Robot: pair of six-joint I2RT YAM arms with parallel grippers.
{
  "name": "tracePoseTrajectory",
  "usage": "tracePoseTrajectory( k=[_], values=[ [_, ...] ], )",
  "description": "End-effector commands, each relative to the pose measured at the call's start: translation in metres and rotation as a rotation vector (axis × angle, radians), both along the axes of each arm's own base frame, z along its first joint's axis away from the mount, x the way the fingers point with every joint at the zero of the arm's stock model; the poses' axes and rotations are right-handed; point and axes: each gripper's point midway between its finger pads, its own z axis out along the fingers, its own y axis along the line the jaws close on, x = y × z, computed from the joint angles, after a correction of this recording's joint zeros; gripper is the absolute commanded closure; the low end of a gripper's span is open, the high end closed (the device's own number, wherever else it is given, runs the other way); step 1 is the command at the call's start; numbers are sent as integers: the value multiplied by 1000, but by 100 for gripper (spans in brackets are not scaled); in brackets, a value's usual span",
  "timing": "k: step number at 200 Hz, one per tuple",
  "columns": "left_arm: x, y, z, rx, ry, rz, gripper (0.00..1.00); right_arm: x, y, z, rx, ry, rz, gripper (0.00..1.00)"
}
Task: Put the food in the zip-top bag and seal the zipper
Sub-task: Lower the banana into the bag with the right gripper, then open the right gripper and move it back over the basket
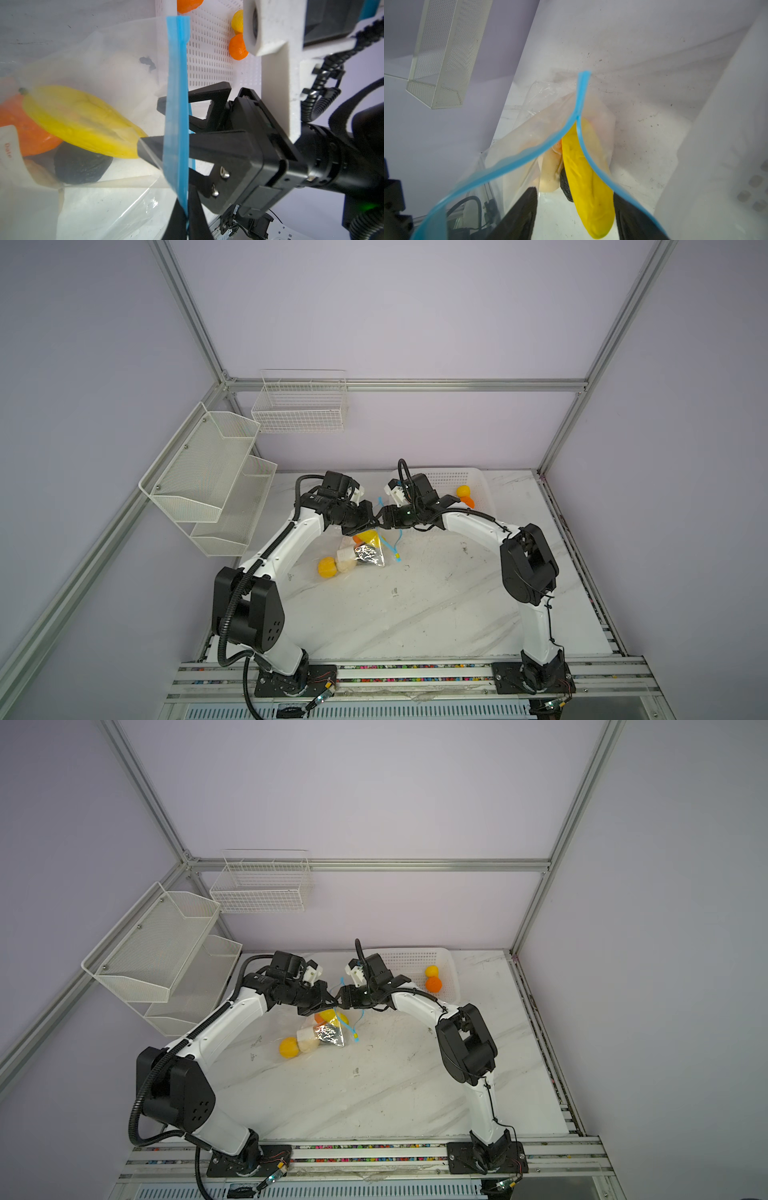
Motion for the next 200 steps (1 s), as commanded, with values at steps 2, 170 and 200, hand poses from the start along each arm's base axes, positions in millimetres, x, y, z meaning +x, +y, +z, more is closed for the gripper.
tracePoseTrajectory(
  k=[2, 170, 200],
  values=[
    [0, -4, 32, -44, -87, -10, 100, 4, 0, 24, 14, -61, -16, 38],
    [7, -2, 16, -28, -73, -4, 100, 45, -68, 93, -149, -362, -269, 38],
    [9, -1, 16, -29, -74, 0, 100, 60, -79, 79, -236, -388, -312, 38]
  ],
)
